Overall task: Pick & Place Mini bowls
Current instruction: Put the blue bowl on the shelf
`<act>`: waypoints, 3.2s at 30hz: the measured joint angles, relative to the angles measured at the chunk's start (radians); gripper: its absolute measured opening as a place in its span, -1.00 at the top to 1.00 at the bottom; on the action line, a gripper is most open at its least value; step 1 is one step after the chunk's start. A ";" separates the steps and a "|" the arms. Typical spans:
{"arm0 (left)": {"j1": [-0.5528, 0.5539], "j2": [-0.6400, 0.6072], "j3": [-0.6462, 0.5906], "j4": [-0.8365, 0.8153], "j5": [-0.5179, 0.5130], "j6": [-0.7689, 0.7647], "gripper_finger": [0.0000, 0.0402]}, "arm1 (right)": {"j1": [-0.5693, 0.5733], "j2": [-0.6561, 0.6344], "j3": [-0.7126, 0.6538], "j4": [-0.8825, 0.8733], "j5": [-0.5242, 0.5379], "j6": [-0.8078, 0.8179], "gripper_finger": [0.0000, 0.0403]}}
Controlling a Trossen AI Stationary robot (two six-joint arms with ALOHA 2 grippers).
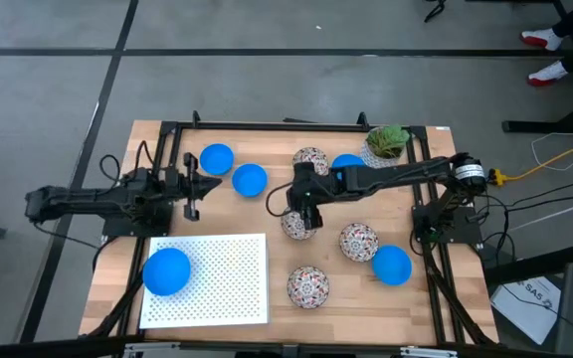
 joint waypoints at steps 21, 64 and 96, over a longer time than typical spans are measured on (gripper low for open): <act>0.246 -0.007 -0.075 0.052 0.057 -0.009 0.99 | -0.102 0.000 0.000 0.015 0.000 -0.045 -0.37; 0.285 -0.250 -0.075 -0.475 -0.028 -0.209 0.99 | -0.142 -0.001 0.000 -0.028 -0.009 -0.030 -0.37; 0.285 -0.251 -0.075 -0.473 -0.029 -0.209 0.99 | -0.187 -0.001 0.000 -0.453 0.251 0.465 -0.37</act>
